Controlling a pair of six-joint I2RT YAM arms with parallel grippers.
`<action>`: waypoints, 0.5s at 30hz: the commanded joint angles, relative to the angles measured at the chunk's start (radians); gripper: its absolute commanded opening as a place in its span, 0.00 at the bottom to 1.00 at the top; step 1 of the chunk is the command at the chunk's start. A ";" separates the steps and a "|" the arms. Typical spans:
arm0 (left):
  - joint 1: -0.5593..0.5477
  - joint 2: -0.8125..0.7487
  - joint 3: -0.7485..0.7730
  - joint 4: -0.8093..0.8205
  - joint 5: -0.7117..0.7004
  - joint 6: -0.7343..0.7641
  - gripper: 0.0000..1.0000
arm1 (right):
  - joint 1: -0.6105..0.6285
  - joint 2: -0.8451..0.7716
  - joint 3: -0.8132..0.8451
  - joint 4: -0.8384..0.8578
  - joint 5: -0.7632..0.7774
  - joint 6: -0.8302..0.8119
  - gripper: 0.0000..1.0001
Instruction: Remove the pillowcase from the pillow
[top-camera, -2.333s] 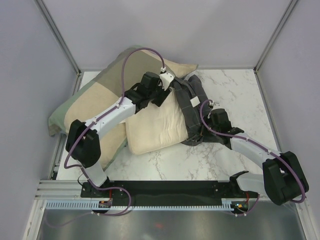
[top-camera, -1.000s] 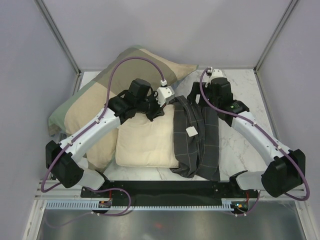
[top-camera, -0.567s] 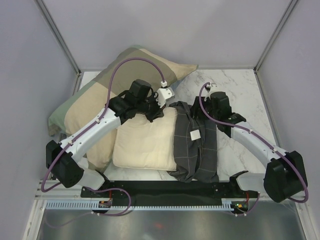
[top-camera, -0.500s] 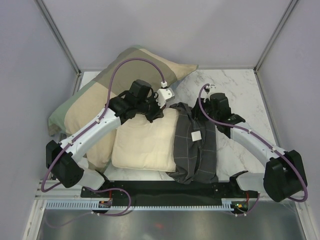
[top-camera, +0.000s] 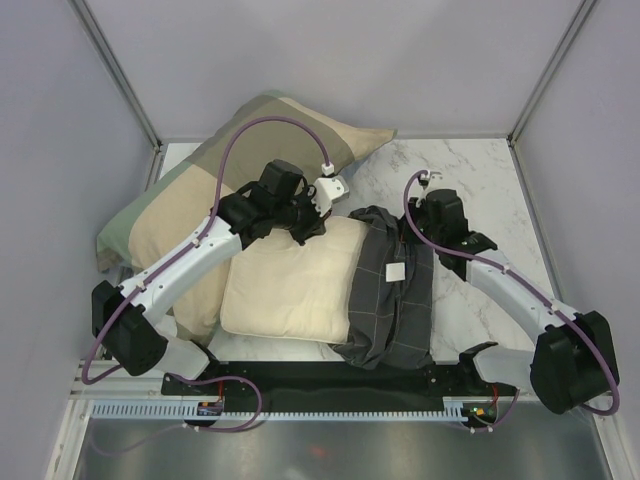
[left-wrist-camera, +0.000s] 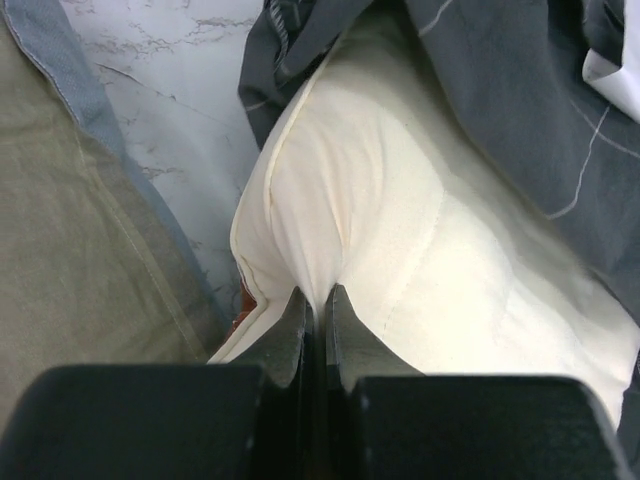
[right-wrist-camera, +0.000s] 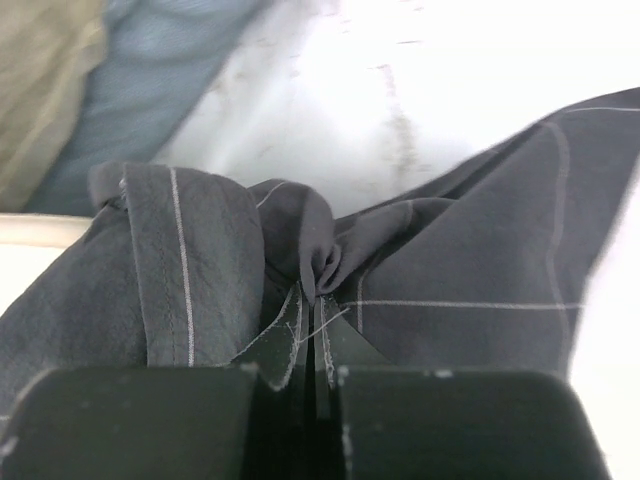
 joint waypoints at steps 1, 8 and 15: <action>0.007 -0.082 0.012 0.110 -0.057 0.058 0.02 | -0.054 -0.035 0.022 -0.105 0.152 -0.046 0.00; 0.018 -0.099 0.005 0.115 -0.078 0.061 0.02 | -0.150 -0.040 0.023 -0.143 0.163 -0.074 0.00; 0.044 -0.110 0.004 0.127 -0.088 0.051 0.02 | -0.168 0.004 0.025 -0.143 0.175 -0.089 0.00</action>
